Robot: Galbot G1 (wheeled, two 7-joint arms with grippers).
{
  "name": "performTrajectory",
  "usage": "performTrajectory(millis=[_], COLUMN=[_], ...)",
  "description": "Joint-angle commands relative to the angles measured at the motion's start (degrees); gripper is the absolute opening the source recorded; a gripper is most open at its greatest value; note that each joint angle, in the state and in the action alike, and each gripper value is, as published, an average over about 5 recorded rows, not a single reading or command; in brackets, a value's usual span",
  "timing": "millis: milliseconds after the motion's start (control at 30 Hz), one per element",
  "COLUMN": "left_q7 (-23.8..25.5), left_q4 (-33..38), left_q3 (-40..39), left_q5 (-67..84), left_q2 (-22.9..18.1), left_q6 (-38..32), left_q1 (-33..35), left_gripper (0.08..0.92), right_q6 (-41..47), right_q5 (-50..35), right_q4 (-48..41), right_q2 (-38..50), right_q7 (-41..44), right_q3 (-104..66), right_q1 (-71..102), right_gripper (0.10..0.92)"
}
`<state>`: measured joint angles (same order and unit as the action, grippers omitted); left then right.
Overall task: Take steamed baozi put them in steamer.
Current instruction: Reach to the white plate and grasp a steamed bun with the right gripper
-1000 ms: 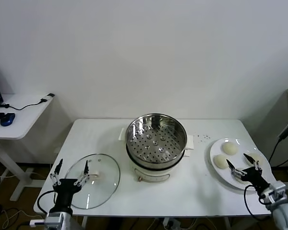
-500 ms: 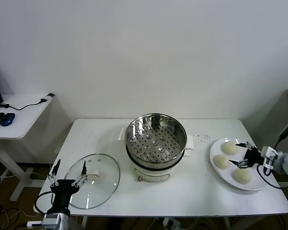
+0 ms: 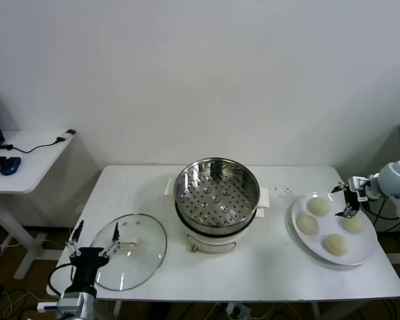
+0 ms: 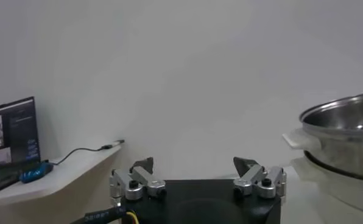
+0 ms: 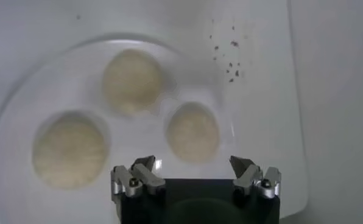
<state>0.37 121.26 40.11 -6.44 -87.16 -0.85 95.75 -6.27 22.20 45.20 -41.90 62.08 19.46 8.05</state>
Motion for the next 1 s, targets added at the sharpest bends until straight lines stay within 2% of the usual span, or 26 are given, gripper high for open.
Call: performTrajectory(millis=[33, 633, 1000], left_q7=[0.04, -0.50, -1.07], left_q4=[-0.15, -1.79, -2.45], left_q3=[0.20, 0.32, 0.75], left_q5=[0.13, -0.44, -0.46], left_q2=[0.24, 0.30, 0.32], left_q6=[0.42, 0.55, 0.70], left_q1=[-0.31, -0.55, -0.67], left_gripper=[0.823, 0.823, 0.823], right_q6=[-3.21, -5.69, -5.67], right_q5=[6.20, 17.17, 17.69], right_q4=[-13.10, -23.44, -24.78], right_q2=[-7.66, -16.80, -17.70], right_q7=[2.31, 0.73, 1.76], right_q3=[6.97, -4.02, -4.43], right_q1=[-9.61, -7.54, -7.41], right_gripper=[0.823, 0.823, 0.799])
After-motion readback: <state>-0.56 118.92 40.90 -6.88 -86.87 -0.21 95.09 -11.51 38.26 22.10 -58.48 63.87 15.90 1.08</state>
